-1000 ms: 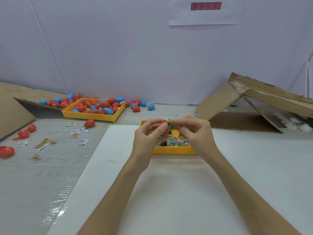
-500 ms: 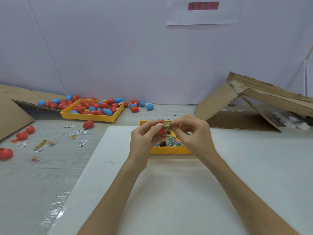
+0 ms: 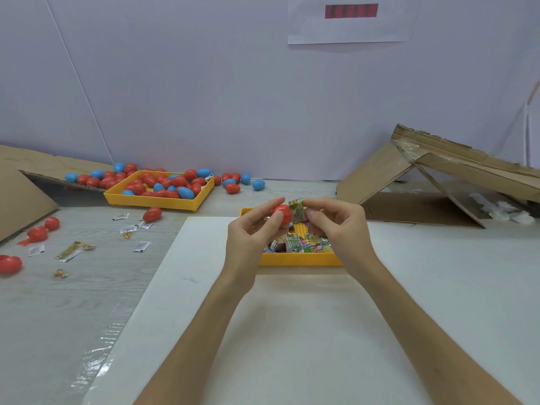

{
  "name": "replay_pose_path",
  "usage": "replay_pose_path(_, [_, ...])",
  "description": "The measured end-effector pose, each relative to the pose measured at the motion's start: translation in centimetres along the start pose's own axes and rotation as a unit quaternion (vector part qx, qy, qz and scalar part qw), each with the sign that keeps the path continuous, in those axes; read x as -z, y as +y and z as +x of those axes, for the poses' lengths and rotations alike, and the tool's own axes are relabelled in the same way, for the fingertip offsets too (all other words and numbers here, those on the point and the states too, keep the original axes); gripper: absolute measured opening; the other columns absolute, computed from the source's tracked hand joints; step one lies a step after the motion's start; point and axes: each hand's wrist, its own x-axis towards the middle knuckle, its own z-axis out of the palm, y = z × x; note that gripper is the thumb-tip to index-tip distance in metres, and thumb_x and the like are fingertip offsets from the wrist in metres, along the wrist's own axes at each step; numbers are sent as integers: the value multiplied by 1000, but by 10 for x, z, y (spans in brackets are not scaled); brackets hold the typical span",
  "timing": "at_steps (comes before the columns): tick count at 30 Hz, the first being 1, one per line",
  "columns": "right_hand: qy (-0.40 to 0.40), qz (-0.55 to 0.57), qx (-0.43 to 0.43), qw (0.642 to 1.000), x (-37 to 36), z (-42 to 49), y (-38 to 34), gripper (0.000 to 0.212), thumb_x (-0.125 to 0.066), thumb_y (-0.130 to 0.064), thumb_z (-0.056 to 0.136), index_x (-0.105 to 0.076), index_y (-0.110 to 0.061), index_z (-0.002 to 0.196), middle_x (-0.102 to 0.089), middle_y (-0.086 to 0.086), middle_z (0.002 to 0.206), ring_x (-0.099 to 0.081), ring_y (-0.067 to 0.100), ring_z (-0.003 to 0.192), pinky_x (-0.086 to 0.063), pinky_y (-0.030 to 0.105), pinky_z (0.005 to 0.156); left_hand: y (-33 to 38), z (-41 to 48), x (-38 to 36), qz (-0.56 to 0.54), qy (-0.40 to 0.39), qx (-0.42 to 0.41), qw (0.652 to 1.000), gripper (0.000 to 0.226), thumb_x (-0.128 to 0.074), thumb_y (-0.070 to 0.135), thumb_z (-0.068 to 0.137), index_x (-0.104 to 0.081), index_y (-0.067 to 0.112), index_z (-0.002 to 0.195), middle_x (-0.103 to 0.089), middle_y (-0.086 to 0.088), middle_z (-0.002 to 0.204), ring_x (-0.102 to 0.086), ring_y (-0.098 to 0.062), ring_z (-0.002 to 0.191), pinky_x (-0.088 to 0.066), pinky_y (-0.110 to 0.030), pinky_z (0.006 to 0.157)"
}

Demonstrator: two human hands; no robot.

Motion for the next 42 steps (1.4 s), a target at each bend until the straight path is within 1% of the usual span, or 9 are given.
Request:
replay_pose_path(2, [0, -2, -4, 1000, 0, 1, 1, 33, -61, 7, 93, -75, -23, 93, -66, -11, 62, -55, 10, 56, -50, 27, 58, 1, -1, 0, 5, 2, -11, 1000, 24, -69, 15, 94, -74, 24, 115, -78, 2, 103, -74, -18, 99, -59, -25, 81])
replay_pose_path(4, [-1, -5, -6, 1000, 1, 1, 2, 33, -61, 6, 93, -76, -24, 94, -66, -11, 62, -56, 12, 57, -49, 32, 60, 1, -1, 0, 8, 7, -18, 1000, 24, -72, 15, 91, -75, 26, 112, -77, 1, 102, -74, -17, 98, -59, -24, 79])
replay_pose_path(12, [-11, -9, 1, 1000, 3, 1, 4, 35, -62, 4, 93, -77, -27, 94, -70, -8, 70, -58, 12, 59, -52, 38, 62, 0, 0, 1, 33, 19, -25, 999, 21, -74, 15, 89, -74, 20, 110, -76, -2, 100, -73, -19, 95, -60, -31, 81])
replay_pose_path(17, [-34, 5, -25, 999, 3, 1, 6, 17, -71, -5, 91, -76, -18, 100, -70, -11, 69, -61, 8, 64, -50, 23, 63, 0, 0, 0, 33, 21, -24, 999, 22, -75, 13, 89, -74, 21, 109, -76, -1, 99, -73, -19, 96, -60, -30, 81])
replay_pose_path(22, [-33, 34, -53, 997, 0, 2, 8, 4, -72, -7, 90, -73, -10, 93, -67, -10, 68, -59, 7, 63, -49, 22, 61, 2, -1, -1, 32, 18, -31, 999, 24, -75, 7, 88, -74, 21, 108, -77, -1, 98, -72, -16, 94, -60, -31, 83])
replay_pose_path(25, [-36, 38, -64, 997, 1, 3, 9, 7, -71, -9, 90, -73, -6, 96, -68, -9, 70, -59, 8, 64, -49, 22, 61, 3, -2, -1, 42, 21, -35, 998, 24, -76, 9, 87, -74, 24, 106, -76, -2, 101, -72, -17, 96, -60, -29, 82])
replay_pose_path(29, [-45, 35, -75, 996, 1, 3, 8, 6, -70, -10, 91, -73, -9, 96, -68, -12, 70, -59, 5, 64, -50, 21, 61, 3, -2, -1, 57, 26, -39, 997, 25, -77, 10, 87, -74, 27, 105, -75, -3, 104, -71, -20, 98, -60, -30, 83])
replay_pose_path(36, [-40, 18, -69, 997, -1, 1, 6, 6, -72, -12, 90, -73, -17, 93, -70, -14, 72, -62, 3, 65, -50, 17, 61, 4, -3, -2, 61, 27, -48, 997, 26, -77, 8, 86, -74, 27, 104, -75, -1, 100, -71, -11, 91, -57, -21, 76])
replay_pose_path(42, [-22, 0, -52, 998, -4, 0, 3, 9, -74, -11, 88, -73, -19, 90, -69, -11, 68, -60, 4, 62, -51, 18, 61, 3, -2, -3, 73, 32, -49, 996, 26, -78, 11, 86, -74, 30, 102, -75, 3, 99, -72, -12, 93, -57, -21, 75])
